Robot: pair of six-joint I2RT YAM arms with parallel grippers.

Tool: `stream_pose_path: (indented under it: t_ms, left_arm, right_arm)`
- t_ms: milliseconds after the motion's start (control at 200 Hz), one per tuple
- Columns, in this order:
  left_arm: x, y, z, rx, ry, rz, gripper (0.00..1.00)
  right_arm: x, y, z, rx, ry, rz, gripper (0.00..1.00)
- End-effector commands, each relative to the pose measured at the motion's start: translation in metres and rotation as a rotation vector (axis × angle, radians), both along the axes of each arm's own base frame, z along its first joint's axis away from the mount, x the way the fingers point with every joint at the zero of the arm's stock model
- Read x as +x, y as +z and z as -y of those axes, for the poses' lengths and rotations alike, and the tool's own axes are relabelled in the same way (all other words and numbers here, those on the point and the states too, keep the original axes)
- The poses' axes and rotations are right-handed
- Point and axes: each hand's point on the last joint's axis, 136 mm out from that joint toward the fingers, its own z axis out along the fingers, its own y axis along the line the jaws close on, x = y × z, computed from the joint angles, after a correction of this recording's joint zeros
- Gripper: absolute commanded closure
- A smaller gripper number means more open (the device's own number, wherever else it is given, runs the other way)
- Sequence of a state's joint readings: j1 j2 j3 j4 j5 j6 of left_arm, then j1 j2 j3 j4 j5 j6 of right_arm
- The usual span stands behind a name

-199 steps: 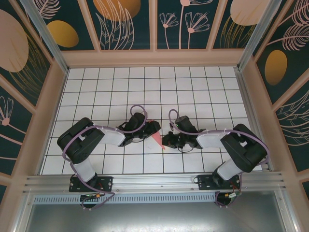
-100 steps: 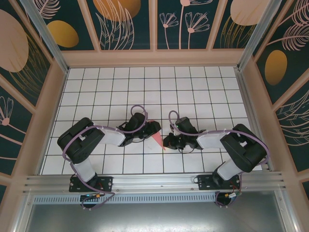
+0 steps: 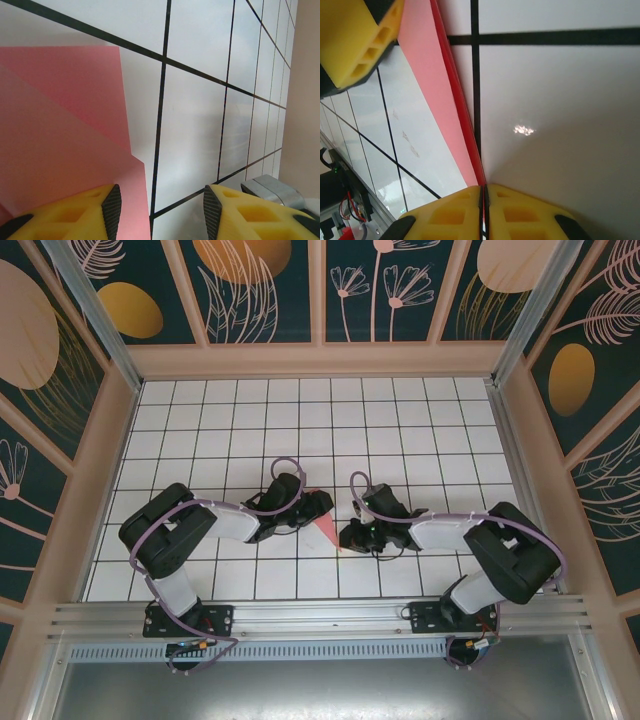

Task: Fold a paper plane with a square sheet of paper (pick it up from the middle)
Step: Fold the wing for the fifth time at the center of the table.

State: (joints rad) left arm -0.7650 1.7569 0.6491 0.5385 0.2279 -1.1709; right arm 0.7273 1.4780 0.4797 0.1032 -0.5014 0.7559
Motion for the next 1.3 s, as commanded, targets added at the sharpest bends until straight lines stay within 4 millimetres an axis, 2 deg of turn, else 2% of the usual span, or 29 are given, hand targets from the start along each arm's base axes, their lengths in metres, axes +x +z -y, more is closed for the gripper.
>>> stream_pose_path:
  t_ms: [0, 135, 240, 345, 420, 635, 751, 891, 966, 1081, 1296]
  left_arm:
    - [-0.013, -0.039, -0.02, 0.125, 0.004, -0.084, 0.5]
    - [-0.013, -0.038, -0.02, 0.124, 0.005, -0.083, 0.5]
    - [-0.013, -0.039, -0.02, 0.125, 0.003, -0.083, 0.5]
    - [-0.013, -0.038, -0.02, 0.124, 0.004, -0.082, 0.5]
    - [-0.013, -0.037, -0.02, 0.123, 0.003, -0.081, 0.5]
    - [-0.013, -0.037, -0.019, 0.122, -0.001, -0.078, 0.5]
    - [-0.013, -0.037, -0.019, 0.121, -0.001, -0.08, 0.51]
    - [-0.013, -0.037, -0.018, 0.12, -0.007, -0.079, 0.51]
    - [-0.013, -0.038, -0.018, 0.121, -0.006, -0.081, 0.51]
    - [-0.013, -0.038, -0.017, 0.12, -0.008, -0.083, 0.5]
    - [-0.013, -0.04, -0.017, 0.124, -0.009, -0.089, 0.51]
  right_arm:
    - [-0.017, -0.011, 0.011, -0.049, 0.024, -0.045, 0.91]
    - [-0.023, -0.024, 0.017, -0.084, 0.023, -0.081, 0.96]
    - [-0.027, -0.038, 0.025, -0.146, 0.013, -0.109, 0.95]
    - [-0.022, -0.037, 0.028, -0.184, -0.002, -0.089, 0.95]
    - [-0.011, -0.023, 0.026, -0.17, -0.017, -0.033, 0.94]
    - [0.024, 0.036, 0.011, -0.069, -0.067, 0.148, 0.9]
    - [0.031, 0.062, -0.006, 0.073, -0.056, 0.186, 0.9]
    - [0.035, 0.08, -0.03, 0.227, -0.029, 0.175, 0.91]
    - [0.037, 0.076, -0.037, 0.242, -0.015, 0.151, 0.93]
    - [0.039, 0.056, -0.037, 0.208, -0.017, 0.1, 0.94]
    - [0.032, 0.041, -0.041, 0.218, 0.005, 0.041, 0.94]
